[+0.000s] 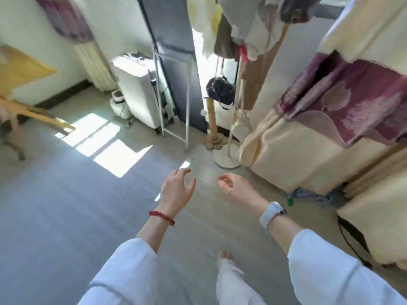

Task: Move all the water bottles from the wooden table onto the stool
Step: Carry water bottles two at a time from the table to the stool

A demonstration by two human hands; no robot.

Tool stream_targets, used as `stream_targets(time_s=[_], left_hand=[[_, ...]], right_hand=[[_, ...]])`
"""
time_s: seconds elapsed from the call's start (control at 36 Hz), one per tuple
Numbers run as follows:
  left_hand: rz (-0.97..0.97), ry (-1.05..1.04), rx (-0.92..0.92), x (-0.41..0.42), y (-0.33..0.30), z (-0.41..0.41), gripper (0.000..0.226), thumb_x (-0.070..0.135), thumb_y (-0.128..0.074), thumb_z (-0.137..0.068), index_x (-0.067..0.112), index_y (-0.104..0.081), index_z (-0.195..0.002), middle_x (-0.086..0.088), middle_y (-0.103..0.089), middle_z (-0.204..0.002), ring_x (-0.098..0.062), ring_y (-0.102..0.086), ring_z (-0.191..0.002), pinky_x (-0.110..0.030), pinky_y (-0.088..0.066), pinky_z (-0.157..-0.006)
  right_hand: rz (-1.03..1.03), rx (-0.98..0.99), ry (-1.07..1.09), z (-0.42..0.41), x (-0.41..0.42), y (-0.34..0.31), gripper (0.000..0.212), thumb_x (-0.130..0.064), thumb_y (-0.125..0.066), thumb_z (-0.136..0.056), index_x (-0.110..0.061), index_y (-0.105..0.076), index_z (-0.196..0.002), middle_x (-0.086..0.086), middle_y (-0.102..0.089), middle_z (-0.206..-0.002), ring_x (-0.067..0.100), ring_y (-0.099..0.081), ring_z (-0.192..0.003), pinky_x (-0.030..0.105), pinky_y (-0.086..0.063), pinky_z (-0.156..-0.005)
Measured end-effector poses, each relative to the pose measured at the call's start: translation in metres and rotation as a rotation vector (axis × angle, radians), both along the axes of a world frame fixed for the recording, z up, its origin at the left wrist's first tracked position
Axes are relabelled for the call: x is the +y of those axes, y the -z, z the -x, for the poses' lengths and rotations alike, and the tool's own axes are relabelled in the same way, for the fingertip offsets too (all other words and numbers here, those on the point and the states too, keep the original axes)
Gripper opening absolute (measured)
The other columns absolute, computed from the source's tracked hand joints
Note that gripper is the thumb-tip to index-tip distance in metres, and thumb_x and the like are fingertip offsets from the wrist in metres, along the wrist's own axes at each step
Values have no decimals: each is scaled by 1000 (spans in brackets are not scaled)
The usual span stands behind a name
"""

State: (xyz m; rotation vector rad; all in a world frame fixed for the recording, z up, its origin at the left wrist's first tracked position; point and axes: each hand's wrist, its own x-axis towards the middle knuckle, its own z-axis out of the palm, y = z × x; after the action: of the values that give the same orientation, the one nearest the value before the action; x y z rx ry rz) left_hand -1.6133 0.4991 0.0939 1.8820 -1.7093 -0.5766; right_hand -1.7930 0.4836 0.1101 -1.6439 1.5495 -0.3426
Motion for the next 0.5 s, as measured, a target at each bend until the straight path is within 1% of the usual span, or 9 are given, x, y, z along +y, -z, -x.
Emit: stream_targets(time_s=[0.11, 0.25, 0.36, 0.42, 0.5], left_hand=[[-31, -160, 2, -26, 8, -87, 36, 25, -53, -91, 9, -53, -122, -10, -57, -124, -25, -51, -116, -35, -39, -98], [-38, -333, -4, -80, 6, -193, 35, 24, -53, -90, 8, -54, -121, -12, -57, -123, -26, -50, -116, -38, -40, -98], [-30, -463, -4, -137, -14, -276, 33, 25, -52, -91, 10, -54, -120, -10, -56, -123, -24, -49, -115, -36, -39, -99], [-11, -517, -8, -163, -30, -317, 33, 27, -50, -91, 12, -53, -121, -7, -54, -124, -22, -49, -115, -34, -39, -98], [35, -612, -25, -187, -48, -376, 34, 29, -50, -91, 14, -53, -121, -5, -54, -123, -20, -50, -113, -28, -39, -91]], right_hand=[[14, 23, -198, -91, -63, 12, 30, -23, -49, -92, -11, -55, -119, 11, -63, -115, 25, -59, -107, 27, -42, -88], [48, 33, -385, -204, -148, 20, 30, -27, -48, -91, -15, -57, -117, 7, -64, -115, 24, -61, -103, 22, -39, -78], [75, 10, -530, -297, -220, 10, 31, -28, -45, -93, -14, -55, -119, 8, -62, -117, 24, -58, -107, 27, -41, -85], [96, -24, -585, -345, -252, -1, 31, -27, -45, -93, -14, -55, -119, 7, -62, -117, 23, -57, -106, 24, -39, -83], [132, -65, -677, -416, -288, -16, 32, -25, -45, -92, -13, -54, -120, 6, -62, -117, 21, -58, -105, 23, -38, -82]])
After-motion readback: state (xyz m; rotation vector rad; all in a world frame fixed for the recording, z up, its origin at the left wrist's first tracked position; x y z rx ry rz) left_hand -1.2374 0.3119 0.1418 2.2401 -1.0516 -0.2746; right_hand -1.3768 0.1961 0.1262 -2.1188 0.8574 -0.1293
